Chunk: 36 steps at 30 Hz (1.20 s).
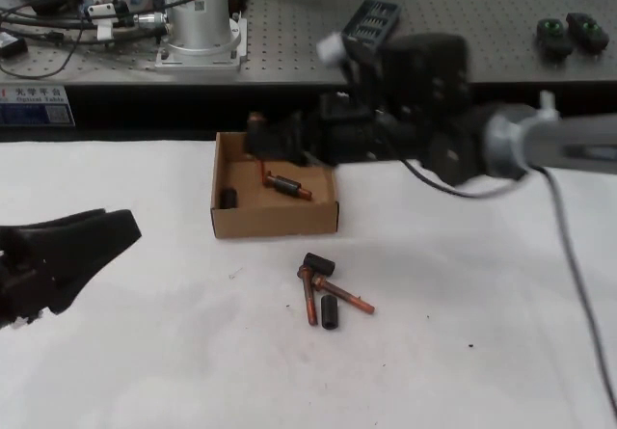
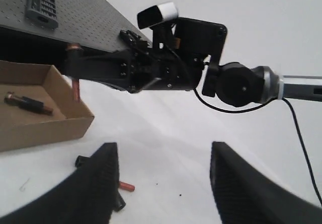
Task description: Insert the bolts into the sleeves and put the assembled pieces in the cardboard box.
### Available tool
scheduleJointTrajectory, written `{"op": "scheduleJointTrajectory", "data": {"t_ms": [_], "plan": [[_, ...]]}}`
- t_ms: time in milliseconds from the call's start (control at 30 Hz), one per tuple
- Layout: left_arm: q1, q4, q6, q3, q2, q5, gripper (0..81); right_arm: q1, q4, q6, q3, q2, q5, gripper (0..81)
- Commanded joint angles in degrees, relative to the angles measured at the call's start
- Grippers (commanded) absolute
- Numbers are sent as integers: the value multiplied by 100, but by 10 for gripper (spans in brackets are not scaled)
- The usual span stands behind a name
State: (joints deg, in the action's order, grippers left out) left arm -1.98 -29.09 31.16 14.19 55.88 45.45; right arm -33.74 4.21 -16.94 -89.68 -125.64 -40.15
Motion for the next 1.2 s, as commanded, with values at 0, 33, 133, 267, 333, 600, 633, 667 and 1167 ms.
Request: {"op": "scheduleJointTrajectory", "data": {"t_ms": [0,33,133,267,333,600,633,667,1167], "plan": [[-1,323,-26,-6,-130,-168,401,37,-421,73,-529,-248,126,43],[-1,484,-92,-6,-180,-168,401,37,-623,73,-777,-366,252,43],[-1,831,-199,-6,-329,-145,401,37,-1139,73,-1317,-701,935,43],[-1,961,-200,-6,-522,-145,363,37,-1597,-142,-1676,-853,2179,43],[-1,972,-200,-6,-615,-145,327,37,-1624,-117,-1675,-849,2264,40],[-1,1025,-541,-6,-786,-184,358,92,-2114,-62,-1675,-655,1616,497],[-1,1121,-565,-6,-786,-277,372,104,-2488,-35,-1675,-565,1616,492],[-1,1208,-580,-6,-786,-378,384,123,-2823,58,-1675,-475,1616,451],[-1147,2385,-1654,1327,862,-1956,391,174,-2666,1189,2513,3143,1796,216]]}}
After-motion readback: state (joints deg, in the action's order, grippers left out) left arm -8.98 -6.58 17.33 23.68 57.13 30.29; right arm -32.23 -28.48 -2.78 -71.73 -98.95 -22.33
